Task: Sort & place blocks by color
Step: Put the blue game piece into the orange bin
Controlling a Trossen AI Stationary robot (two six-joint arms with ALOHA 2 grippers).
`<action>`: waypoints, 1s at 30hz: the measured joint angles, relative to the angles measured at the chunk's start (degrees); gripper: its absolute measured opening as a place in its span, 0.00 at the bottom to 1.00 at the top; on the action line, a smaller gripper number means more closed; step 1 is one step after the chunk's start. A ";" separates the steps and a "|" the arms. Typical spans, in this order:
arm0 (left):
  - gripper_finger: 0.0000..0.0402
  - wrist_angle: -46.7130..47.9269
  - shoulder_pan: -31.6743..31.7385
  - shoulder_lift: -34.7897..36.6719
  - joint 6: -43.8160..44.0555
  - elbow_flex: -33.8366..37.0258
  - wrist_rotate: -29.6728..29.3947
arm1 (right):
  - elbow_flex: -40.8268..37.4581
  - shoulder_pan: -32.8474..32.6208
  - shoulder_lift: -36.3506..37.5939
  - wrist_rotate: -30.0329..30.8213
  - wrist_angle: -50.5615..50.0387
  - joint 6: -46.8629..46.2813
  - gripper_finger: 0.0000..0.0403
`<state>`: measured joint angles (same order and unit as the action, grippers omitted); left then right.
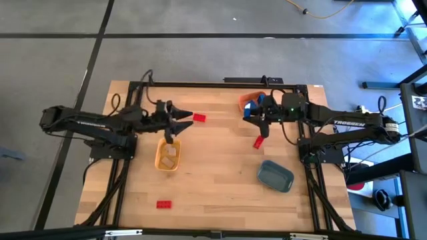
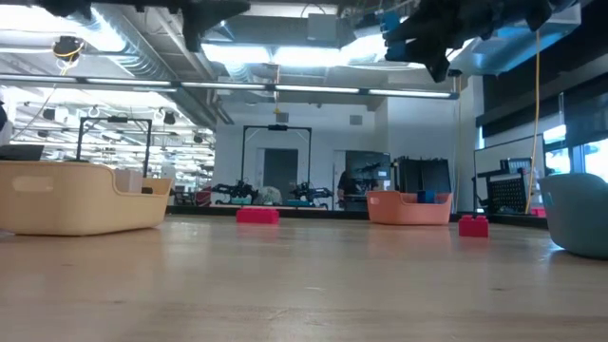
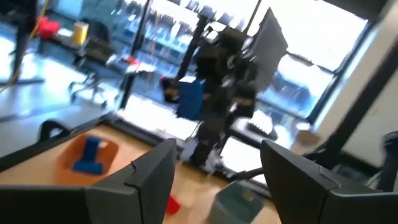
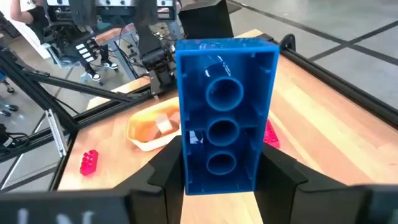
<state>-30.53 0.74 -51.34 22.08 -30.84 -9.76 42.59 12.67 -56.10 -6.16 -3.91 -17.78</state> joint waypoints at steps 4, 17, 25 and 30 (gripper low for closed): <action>0.56 -4.97 -0.42 2.14 1.75 3.60 0.20 | 0.00 0.58 0.02 -0.14 0.05 0.00 0.35; 0.56 -7.08 2.19 2.15 4.88 4.60 10.45 | 0.00 0.72 0.00 0.85 1.19 -5.42 0.35; 0.56 -13.10 2.90 2.75 4.97 4.54 18.64 | 0.00 0.72 -0.01 9.06 1.09 -10.44 0.35; 0.56 -13.36 2.90 2.74 4.98 4.54 20.75 | 0.09 0.72 -1.54 12.54 -1.46 -12.82 0.35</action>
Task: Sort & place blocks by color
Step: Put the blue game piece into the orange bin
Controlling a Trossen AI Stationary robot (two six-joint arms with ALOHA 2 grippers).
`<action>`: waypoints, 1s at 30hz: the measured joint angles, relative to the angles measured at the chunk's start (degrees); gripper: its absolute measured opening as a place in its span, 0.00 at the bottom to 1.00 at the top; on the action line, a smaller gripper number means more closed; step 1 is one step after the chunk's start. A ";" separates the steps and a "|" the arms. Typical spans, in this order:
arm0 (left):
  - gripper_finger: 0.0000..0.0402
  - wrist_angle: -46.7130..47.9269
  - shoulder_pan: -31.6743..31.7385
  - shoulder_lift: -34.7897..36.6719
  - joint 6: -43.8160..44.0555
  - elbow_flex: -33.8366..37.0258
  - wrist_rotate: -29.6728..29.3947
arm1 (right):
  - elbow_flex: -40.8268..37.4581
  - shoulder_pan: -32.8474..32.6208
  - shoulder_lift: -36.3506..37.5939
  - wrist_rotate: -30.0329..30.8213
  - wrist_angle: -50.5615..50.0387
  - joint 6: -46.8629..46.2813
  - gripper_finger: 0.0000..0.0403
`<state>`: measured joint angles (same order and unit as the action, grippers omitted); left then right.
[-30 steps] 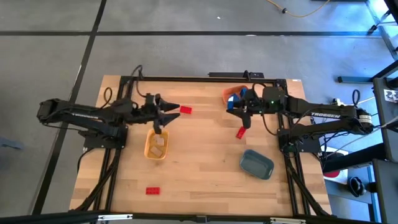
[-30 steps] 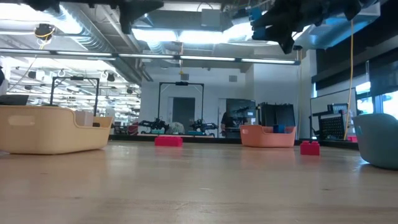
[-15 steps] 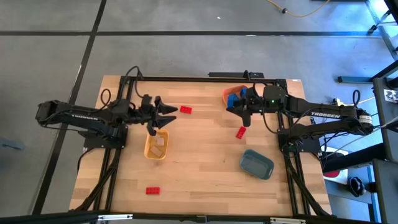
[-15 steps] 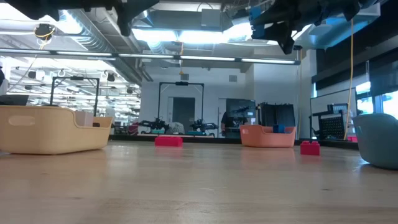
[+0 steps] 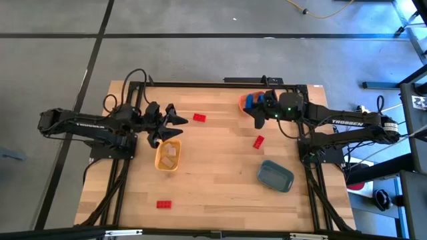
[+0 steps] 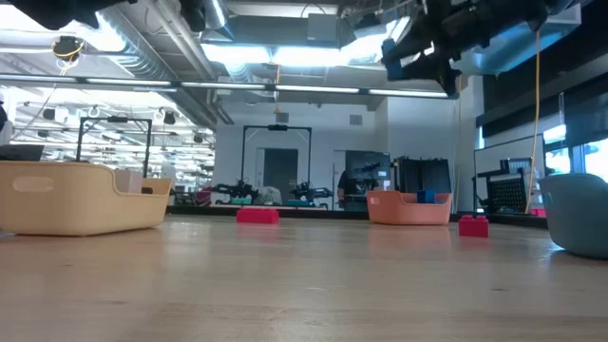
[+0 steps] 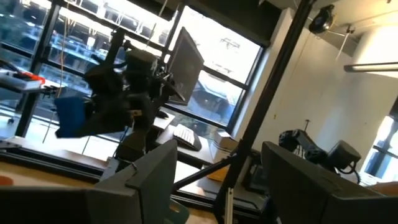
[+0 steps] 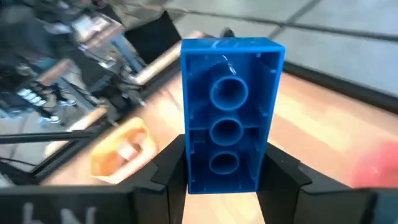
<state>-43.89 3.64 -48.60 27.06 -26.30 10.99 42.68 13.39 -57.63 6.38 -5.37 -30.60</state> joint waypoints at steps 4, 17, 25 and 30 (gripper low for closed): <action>0.56 0.03 0.00 0.00 0.84 0.00 0.10 | 0.19 1.78 -2.41 1.01 -3.26 -2.10 0.35; 0.56 -0.62 0.00 0.00 0.90 0.00 -6.71 | 7.61 19.92 -20.61 -4.20 -18.11 7.12 0.35; 0.56 -0.80 0.00 0.00 0.84 0.00 -11.78 | 7.61 23.96 -32.50 -10.90 -14.42 7.33 0.35; 0.56 -0.80 0.00 0.00 0.84 0.00 -13.48 | 7.61 24.24 -35.08 -10.98 -11.43 6.55 0.35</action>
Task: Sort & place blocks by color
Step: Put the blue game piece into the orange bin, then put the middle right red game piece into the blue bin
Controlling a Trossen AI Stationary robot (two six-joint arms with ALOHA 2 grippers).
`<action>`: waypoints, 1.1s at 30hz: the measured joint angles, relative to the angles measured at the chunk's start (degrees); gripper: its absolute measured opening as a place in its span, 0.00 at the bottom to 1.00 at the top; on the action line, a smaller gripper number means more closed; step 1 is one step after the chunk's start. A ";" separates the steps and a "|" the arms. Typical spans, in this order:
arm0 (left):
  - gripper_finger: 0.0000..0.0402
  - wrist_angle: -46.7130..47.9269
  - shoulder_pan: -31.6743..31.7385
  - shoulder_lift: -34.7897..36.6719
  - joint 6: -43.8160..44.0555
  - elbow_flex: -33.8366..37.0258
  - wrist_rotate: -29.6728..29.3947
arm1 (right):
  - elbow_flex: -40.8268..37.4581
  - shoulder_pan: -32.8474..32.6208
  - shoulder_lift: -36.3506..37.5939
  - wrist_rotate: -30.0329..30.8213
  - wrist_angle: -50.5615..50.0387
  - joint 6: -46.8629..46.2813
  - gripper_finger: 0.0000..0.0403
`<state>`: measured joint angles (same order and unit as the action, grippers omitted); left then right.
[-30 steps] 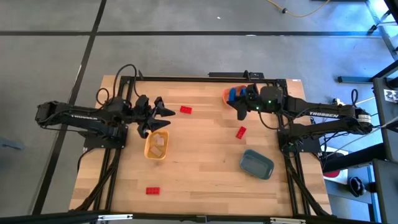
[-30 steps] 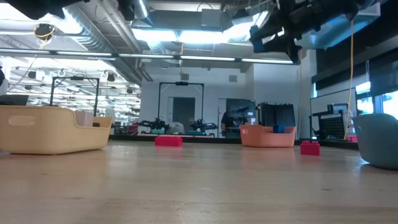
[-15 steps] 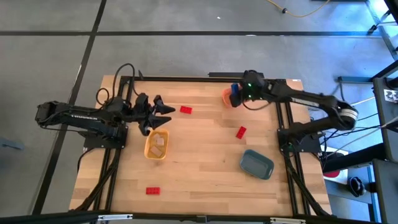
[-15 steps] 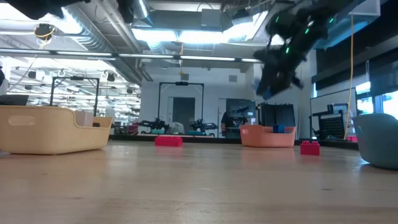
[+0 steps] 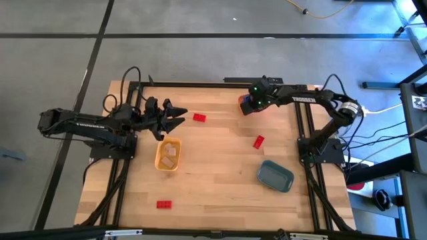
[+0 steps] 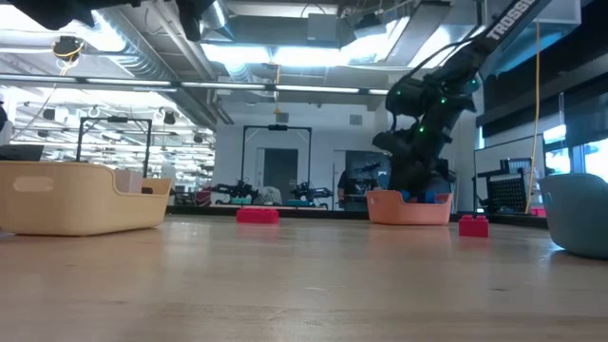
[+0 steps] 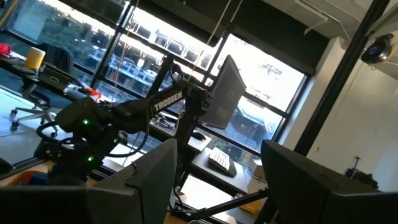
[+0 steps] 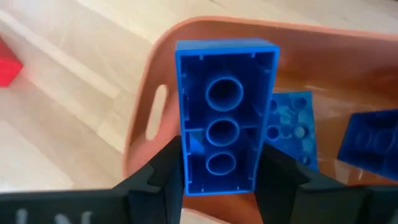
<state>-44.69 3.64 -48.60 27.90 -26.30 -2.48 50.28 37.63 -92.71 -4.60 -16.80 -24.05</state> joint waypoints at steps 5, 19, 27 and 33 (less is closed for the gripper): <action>0.56 0.00 0.00 0.00 0.02 0.00 0.00 | 0.00 0.00 -1.22 0.37 -0.13 -2.72 0.41; 0.56 0.02 0.00 0.00 0.07 0.00 0.17 | 0.00 0.15 -0.97 0.42 0.71 -2.42 0.56; 0.56 0.02 0.00 0.00 0.20 0.00 0.59 | 0.00 0.76 5.85 -0.65 -2.73 -1.00 0.69; 0.56 0.07 -0.02 -0.02 0.18 0.00 3.44 | 0.00 -2.13 16.98 -11.24 -1.13 0.55 0.69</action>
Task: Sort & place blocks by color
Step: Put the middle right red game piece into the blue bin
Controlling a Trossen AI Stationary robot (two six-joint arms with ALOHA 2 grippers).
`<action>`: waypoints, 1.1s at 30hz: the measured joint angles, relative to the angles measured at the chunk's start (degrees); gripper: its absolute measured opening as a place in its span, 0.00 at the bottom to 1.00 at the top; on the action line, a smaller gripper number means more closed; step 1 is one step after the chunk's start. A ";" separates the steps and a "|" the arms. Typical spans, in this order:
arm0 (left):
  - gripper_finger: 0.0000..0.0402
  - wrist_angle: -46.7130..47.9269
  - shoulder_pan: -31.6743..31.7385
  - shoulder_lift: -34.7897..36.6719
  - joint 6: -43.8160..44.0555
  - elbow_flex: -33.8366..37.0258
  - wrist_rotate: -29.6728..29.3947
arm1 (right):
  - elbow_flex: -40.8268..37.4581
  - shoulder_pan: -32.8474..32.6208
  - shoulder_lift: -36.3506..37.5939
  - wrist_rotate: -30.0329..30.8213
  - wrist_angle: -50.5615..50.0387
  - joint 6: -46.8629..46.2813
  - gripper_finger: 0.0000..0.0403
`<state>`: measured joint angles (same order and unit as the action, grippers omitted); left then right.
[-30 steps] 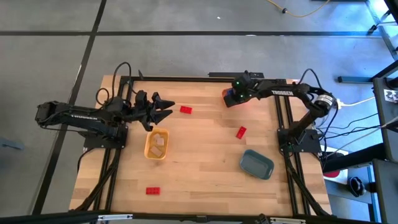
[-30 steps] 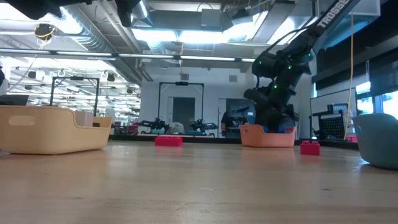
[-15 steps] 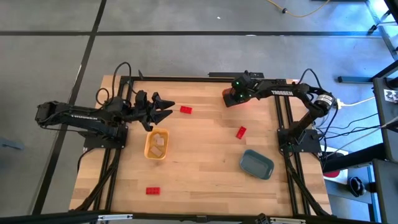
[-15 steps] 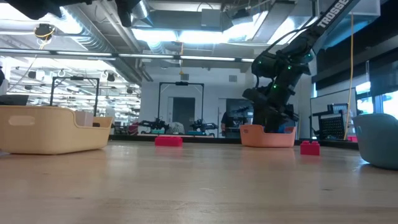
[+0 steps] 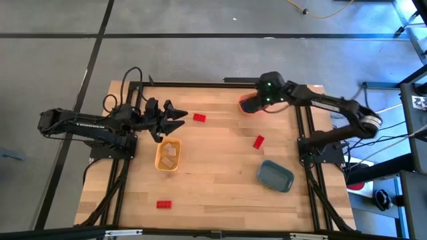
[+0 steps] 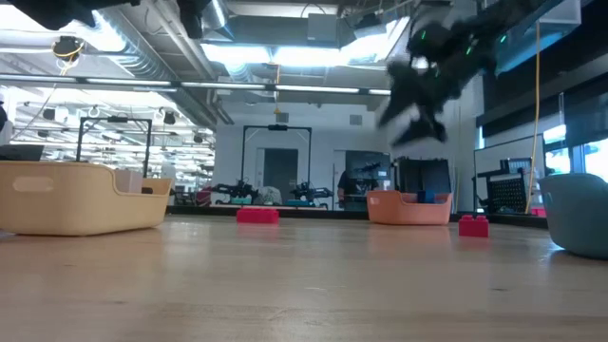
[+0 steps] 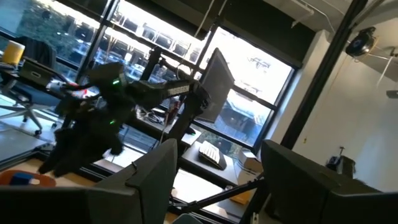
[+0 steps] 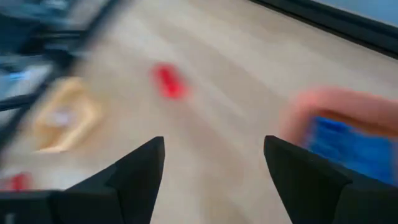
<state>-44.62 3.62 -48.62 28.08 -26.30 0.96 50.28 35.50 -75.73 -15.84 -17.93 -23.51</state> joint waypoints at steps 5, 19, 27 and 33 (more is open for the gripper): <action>0.56 0.61 0.00 0.00 -0.14 0.00 0.23 | 0.00 -9.55 6.95 -3.44 6.90 -2.59 0.69; 0.56 5.08 0.00 0.00 -6.99 0.00 0.21 | -0.04 -31.45 7.99 14.50 21.11 -7.72 0.69; 0.56 11.51 0.00 0.00 -9.17 0.00 -0.40 | -0.02 -31.84 7.99 9.82 27.41 -3.66 0.69; 0.56 13.27 0.00 -0.02 -8.99 0.00 -2.23 | -0.02 -31.84 7.99 9.13 27.72 1.21 0.69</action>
<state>-31.35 3.62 -48.64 19.09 -26.30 -1.27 50.26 3.66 -67.75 -6.71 9.79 -22.30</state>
